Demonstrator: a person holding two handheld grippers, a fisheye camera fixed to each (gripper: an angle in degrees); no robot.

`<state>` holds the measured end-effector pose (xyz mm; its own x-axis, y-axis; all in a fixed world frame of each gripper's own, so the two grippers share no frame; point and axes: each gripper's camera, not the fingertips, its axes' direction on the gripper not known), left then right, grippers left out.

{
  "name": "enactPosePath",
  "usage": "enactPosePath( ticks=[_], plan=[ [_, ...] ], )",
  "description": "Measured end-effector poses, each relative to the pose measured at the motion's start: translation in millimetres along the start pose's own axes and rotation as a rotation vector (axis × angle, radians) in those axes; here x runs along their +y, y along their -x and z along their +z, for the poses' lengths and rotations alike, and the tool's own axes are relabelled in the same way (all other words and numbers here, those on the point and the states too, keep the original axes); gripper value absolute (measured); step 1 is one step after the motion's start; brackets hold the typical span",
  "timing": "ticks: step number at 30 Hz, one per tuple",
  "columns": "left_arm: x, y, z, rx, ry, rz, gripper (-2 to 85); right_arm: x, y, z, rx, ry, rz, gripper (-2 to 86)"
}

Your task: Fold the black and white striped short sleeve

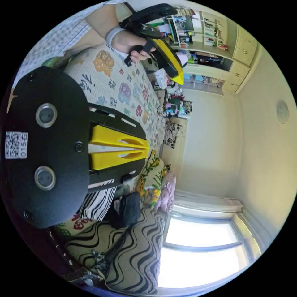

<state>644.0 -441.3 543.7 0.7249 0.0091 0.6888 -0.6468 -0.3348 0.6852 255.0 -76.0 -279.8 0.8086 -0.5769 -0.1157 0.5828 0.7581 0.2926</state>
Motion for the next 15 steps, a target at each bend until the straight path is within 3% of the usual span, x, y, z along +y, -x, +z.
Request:
enactPosePath(
  ticks=[1,5,7,10,15],
  plan=[
    [3.1,-36.8,16.4,0.119,0.011,-0.035,-0.6,1.0,-8.9,-5.4,0.075,0.012,-0.006,-0.6],
    [31.3,-126.2,61.8,0.222,0.044,-0.199,0.4,6.5,-35.6,-23.1,0.244,-0.024,0.019,-0.6],
    [58.1,-178.6,104.6,0.351,0.124,-0.211,5.3,10.7,-52.8,-30.0,0.33,-0.033,0.047,-0.6],
    [99.0,-254.6,168.1,0.476,0.315,-0.129,11.3,21.0,-72.6,-34.3,0.445,-0.064,0.109,-0.4],
    [188.4,-378.2,251.9,0.566,0.597,0.022,11.9,37.8,-96.9,-25.9,0.588,-0.037,0.145,1.5]
  ],
)
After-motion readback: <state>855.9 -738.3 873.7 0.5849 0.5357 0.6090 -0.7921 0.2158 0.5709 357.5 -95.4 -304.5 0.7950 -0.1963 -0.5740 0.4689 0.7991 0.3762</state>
